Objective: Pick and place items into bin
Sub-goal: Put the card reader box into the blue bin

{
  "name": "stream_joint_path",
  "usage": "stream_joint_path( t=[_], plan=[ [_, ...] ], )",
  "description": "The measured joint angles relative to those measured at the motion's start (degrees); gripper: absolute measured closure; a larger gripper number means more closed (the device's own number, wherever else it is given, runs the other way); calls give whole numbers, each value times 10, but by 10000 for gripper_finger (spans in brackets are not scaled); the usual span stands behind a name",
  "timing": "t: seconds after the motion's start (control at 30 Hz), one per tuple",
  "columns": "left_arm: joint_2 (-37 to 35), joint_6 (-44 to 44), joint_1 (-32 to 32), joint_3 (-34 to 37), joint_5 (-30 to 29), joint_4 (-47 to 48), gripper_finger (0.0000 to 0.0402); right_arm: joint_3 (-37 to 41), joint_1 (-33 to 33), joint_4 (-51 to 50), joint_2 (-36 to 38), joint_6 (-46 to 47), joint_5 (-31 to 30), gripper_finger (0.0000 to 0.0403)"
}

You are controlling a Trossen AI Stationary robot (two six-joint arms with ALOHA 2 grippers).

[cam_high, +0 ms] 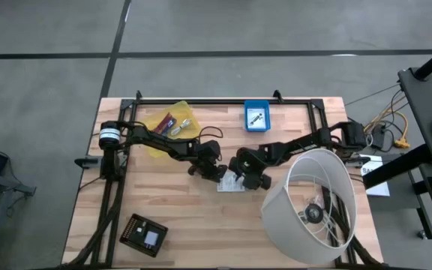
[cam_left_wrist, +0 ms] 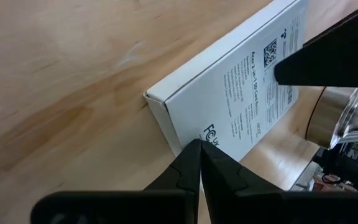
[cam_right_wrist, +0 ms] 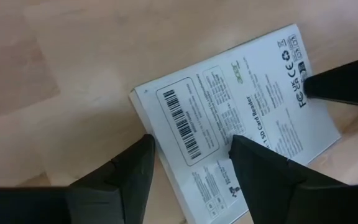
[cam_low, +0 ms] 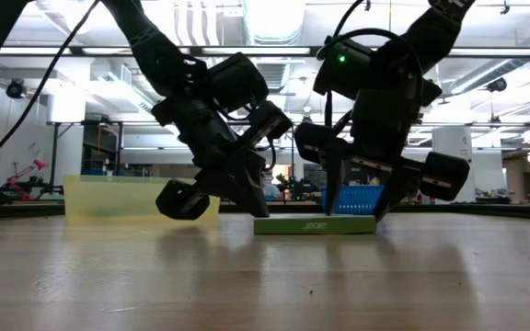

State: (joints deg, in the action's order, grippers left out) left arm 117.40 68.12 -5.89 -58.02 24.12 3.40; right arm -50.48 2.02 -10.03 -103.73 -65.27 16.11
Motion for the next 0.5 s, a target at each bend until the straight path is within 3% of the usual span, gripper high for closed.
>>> stream_joint_path(
  t=[0.5],
  plan=[
    [0, -29, 0, 2, 7, -7, 401, 2, 0, -17, 72, 37, -46, 202]
  ],
)
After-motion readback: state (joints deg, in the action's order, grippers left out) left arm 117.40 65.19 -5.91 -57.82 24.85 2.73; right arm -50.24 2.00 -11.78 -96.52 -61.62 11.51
